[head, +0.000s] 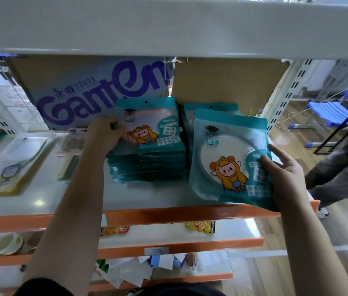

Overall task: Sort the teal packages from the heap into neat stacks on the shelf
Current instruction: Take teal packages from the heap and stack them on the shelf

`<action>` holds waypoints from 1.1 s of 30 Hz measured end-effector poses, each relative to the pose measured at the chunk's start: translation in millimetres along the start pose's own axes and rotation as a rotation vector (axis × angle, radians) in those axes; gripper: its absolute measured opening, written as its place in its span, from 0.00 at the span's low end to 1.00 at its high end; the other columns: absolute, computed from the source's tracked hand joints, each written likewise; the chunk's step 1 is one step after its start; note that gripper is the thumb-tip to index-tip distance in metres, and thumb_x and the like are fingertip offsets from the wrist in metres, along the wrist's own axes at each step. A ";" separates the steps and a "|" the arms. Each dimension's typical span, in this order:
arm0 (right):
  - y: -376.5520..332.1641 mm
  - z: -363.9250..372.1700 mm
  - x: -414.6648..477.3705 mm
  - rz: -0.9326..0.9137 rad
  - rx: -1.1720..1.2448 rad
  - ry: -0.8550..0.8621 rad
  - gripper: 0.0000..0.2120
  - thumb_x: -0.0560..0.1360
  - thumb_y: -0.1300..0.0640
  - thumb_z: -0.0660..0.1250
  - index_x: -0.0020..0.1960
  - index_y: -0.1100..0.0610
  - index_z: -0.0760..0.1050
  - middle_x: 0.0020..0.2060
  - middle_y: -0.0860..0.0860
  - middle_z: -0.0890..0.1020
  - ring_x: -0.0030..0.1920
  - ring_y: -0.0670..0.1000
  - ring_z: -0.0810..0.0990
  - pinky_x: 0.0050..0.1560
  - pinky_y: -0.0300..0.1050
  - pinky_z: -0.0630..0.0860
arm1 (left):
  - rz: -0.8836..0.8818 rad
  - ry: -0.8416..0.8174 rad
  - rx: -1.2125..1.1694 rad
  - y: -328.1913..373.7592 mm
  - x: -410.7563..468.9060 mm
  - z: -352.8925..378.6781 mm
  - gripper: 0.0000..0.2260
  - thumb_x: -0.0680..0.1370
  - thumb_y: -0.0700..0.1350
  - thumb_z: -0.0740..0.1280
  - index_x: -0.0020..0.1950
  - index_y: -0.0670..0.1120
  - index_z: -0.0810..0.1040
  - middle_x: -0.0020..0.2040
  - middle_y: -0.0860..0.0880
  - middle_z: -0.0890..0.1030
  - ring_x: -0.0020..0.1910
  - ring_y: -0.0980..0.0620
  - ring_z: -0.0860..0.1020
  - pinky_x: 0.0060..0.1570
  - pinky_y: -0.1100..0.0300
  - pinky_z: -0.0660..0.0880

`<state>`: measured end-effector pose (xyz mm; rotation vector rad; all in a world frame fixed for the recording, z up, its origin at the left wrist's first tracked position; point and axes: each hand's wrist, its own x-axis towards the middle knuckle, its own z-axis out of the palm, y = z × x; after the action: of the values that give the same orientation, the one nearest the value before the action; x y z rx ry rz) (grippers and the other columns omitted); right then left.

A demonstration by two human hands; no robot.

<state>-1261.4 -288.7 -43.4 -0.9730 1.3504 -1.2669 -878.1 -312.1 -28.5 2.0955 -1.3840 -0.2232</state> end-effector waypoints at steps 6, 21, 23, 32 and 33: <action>-0.9 -0.6 0.9 -0.012 0.001 -0.005 0.20 0.78 0.59 0.66 0.69 0.47 0.71 0.43 0.48 0.85 0.40 0.48 0.86 0.33 0.41 0.81 | 0.040 -0.006 0.065 1.8 -1.9 -0.5 0.11 0.80 0.49 0.65 0.46 0.41 0.78 0.41 0.45 0.77 0.40 0.48 0.73 0.36 0.58 0.63; -35.0 2.3 45.4 -0.070 -0.059 -0.065 0.20 0.78 0.59 0.66 0.69 0.52 0.70 0.48 0.52 0.85 0.44 0.50 0.86 0.39 0.47 0.83 | 0.464 0.440 0.083 27.2 -106.7 61.5 0.13 0.78 0.48 0.65 0.57 0.43 0.80 0.54 0.42 0.78 0.54 0.41 0.75 0.51 0.48 0.72; -41.0 4.9 56.8 -0.095 -0.078 -0.055 0.21 0.78 0.60 0.66 0.70 0.53 0.70 0.48 0.52 0.84 0.44 0.51 0.86 0.41 0.49 0.83 | 0.494 0.480 0.063 23.8 -121.3 76.5 0.12 0.77 0.47 0.66 0.56 0.42 0.80 0.52 0.41 0.77 0.52 0.43 0.74 0.50 0.51 0.71; -55.6 25.8 116.9 -0.027 -0.046 -0.082 0.20 0.76 0.64 0.69 0.67 0.60 0.72 0.39 0.54 0.85 0.35 0.49 0.85 0.33 0.44 0.81 | 0.465 0.233 0.172 2.2 -145.6 119.6 0.15 0.79 0.54 0.60 0.50 0.44 0.80 0.47 0.45 0.78 0.48 0.44 0.76 0.48 0.51 0.71; -56.0 28.8 121.5 -0.026 -0.079 -0.080 0.20 0.76 0.64 0.69 0.67 0.60 0.71 0.40 0.55 0.84 0.33 0.49 0.85 0.31 0.43 0.80 | 0.456 0.227 0.185 1.9 -145.2 119.9 0.15 0.79 0.54 0.60 0.51 0.44 0.80 0.48 0.45 0.78 0.48 0.44 0.76 0.49 0.51 0.71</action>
<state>-1258.4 -419.5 -3.3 -1.0883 1.3378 -1.1891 -997.6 -232.3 -150.2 1.8113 -1.7397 0.3293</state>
